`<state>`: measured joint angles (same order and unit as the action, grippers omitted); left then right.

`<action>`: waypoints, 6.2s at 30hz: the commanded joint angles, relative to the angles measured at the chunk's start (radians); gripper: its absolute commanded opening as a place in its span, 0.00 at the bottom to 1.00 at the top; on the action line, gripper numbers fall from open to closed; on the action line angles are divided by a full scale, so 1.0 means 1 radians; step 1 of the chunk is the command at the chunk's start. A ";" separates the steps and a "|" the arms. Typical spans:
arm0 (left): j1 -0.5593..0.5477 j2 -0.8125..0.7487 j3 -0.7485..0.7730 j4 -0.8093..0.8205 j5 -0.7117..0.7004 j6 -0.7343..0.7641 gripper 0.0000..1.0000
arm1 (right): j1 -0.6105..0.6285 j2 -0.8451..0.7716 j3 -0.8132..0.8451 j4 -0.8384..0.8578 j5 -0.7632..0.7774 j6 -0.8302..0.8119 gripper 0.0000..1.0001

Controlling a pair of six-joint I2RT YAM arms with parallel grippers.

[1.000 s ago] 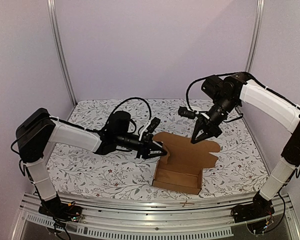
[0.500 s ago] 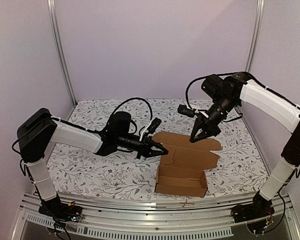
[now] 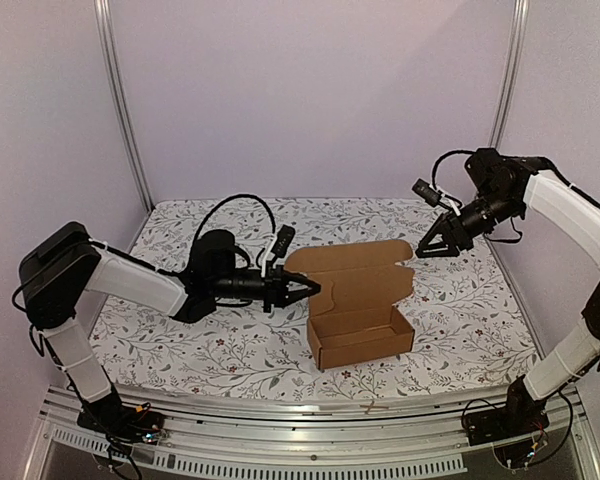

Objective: Fold the paper box

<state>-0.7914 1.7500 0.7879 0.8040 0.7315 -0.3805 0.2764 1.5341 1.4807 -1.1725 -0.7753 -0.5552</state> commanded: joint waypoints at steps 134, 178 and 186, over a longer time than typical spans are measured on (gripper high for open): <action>0.123 -0.064 -0.129 0.290 -0.077 -0.305 0.37 | 0.157 0.017 -0.260 0.564 -0.137 0.443 0.00; 0.141 0.003 0.345 -0.668 -0.645 0.245 0.68 | 0.167 0.225 -0.224 0.777 0.185 -0.143 0.02; 0.171 0.075 0.412 -0.642 -0.618 0.281 0.66 | 0.168 0.230 -0.253 0.767 0.203 -0.168 0.07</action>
<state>-0.6407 1.7893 1.1522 0.1287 0.0879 -0.1379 0.4381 1.7576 1.2465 -0.3950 -0.5911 -0.6907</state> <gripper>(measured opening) 0.665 0.063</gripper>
